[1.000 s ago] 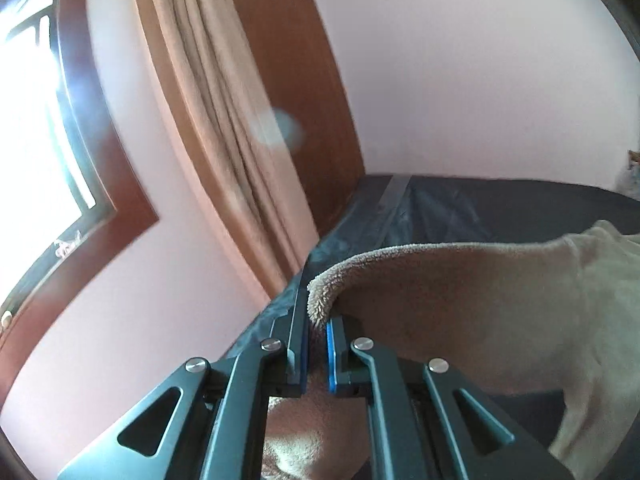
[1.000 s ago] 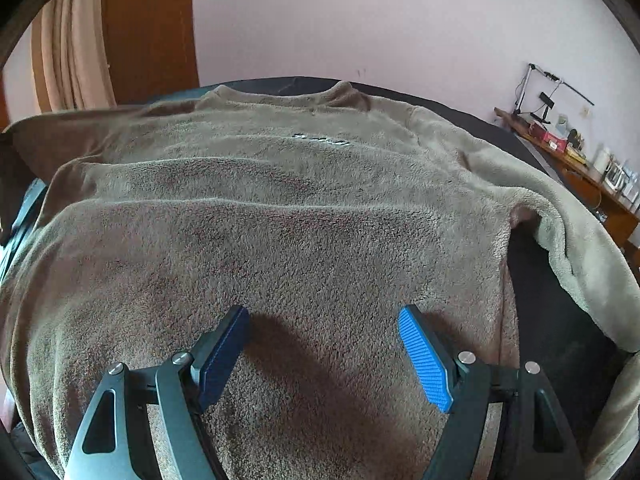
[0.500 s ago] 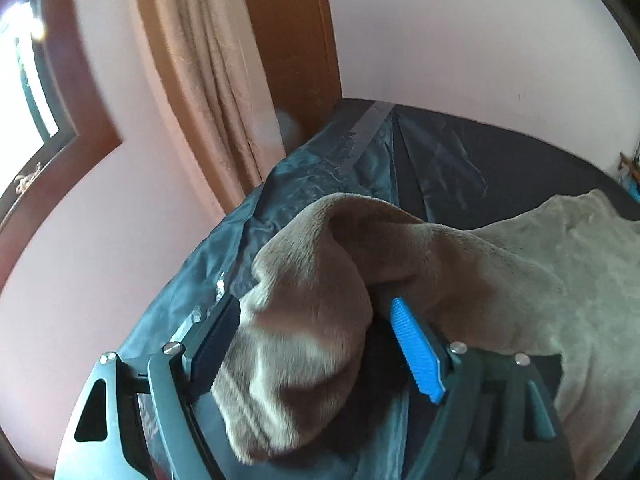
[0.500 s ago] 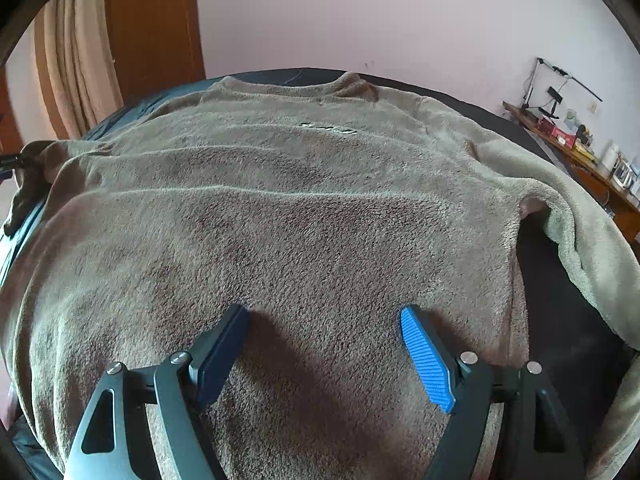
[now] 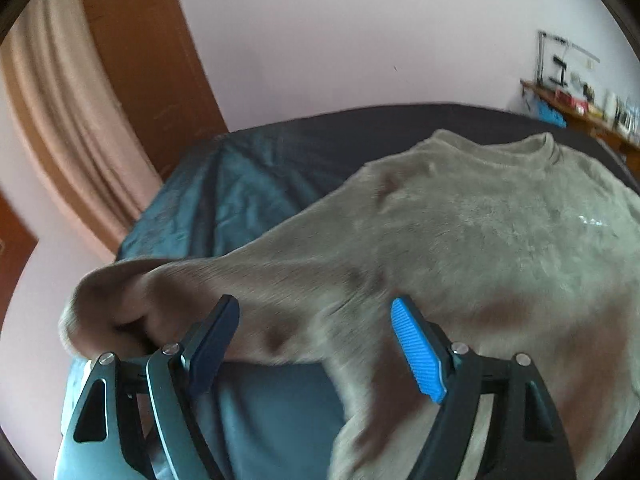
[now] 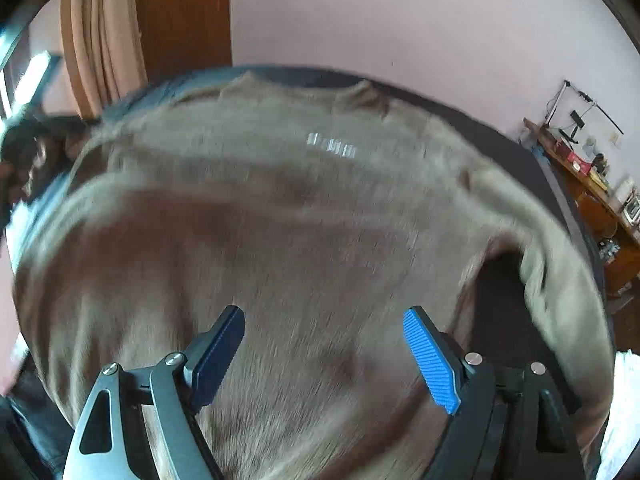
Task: Fold clothes
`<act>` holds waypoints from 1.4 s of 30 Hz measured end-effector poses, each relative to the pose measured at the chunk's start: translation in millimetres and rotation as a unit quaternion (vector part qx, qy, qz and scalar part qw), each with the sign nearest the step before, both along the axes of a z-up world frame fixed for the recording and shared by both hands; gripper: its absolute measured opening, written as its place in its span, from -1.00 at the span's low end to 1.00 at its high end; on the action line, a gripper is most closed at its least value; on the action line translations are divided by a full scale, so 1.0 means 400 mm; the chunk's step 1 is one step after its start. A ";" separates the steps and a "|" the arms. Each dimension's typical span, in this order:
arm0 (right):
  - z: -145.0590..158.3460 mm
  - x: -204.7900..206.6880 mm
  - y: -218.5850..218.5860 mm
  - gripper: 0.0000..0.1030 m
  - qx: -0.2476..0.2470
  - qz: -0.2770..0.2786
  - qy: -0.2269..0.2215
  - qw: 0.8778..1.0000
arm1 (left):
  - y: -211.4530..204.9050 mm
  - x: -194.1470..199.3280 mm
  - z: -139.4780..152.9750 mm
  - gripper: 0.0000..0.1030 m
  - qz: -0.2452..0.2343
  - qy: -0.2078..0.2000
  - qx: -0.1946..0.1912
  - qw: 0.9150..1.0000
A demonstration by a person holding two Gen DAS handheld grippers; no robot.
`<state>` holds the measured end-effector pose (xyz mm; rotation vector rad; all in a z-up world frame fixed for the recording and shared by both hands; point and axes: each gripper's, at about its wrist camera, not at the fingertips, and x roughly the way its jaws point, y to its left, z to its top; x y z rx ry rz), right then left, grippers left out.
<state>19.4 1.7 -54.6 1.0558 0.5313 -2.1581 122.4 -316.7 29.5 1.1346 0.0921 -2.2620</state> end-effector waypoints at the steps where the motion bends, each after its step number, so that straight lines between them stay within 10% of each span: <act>1: 0.014 -0.020 -0.002 0.63 -0.009 0.000 -0.004 1.000 | 0.002 -0.025 -0.005 0.59 0.001 -0.006 0.003 1.000; 11: -0.011 -0.336 -0.067 0.63 -0.037 -0.091 -0.072 0.993 | -0.090 -0.240 -0.079 0.59 0.008 -0.023 0.108 0.994; 24: -0.130 -0.553 -0.213 0.96 0.035 -0.118 -0.064 0.990 | -0.194 -0.399 -0.159 1.00 0.032 -0.038 0.080 0.996; 42: -0.137 -0.719 -0.240 0.99 -0.012 -0.183 -0.018 0.983 | -0.219 -0.600 -0.153 1.00 0.056 -0.050 -0.063 0.995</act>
